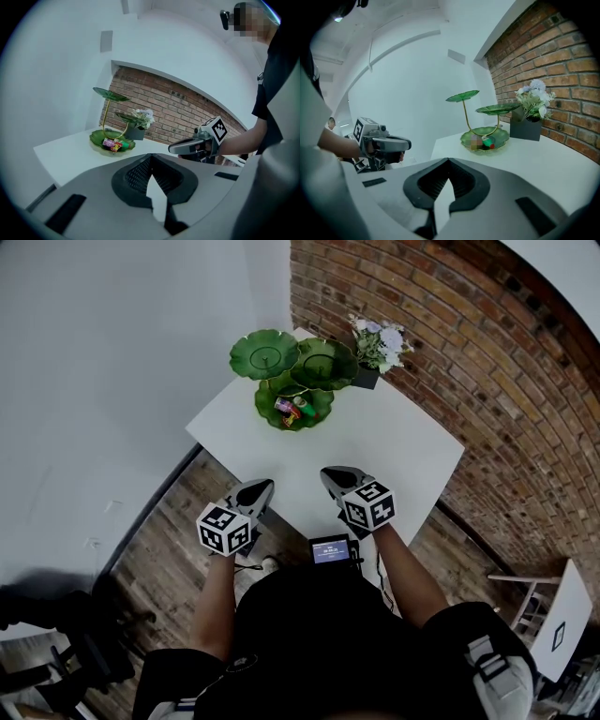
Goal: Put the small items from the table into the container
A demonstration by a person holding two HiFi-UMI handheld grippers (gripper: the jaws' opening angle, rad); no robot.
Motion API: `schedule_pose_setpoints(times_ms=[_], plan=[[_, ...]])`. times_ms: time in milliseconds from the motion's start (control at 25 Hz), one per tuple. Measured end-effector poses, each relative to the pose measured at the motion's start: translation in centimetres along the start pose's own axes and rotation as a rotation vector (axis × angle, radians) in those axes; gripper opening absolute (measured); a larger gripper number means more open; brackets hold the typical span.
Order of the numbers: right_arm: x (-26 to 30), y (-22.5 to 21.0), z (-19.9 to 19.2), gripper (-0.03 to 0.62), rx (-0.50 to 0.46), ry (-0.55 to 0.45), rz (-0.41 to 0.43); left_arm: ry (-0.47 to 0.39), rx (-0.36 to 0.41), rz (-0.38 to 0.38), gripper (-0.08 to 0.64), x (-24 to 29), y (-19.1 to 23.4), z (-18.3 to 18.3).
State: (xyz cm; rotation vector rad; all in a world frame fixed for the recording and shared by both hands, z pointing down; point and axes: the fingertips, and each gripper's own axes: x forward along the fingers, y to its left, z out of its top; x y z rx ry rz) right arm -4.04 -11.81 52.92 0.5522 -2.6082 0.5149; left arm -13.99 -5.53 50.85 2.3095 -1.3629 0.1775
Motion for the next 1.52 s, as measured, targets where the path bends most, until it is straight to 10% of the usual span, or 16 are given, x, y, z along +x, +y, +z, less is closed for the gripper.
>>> schedule_pose_setpoints(times_ms=[1520], plan=[[-1.9, 1.0, -2.1, 0.015, 0.007, 0.008, -0.046, 0.002, 0.027, -0.028, 0.009, -1.3, -1.7, -2.1]])
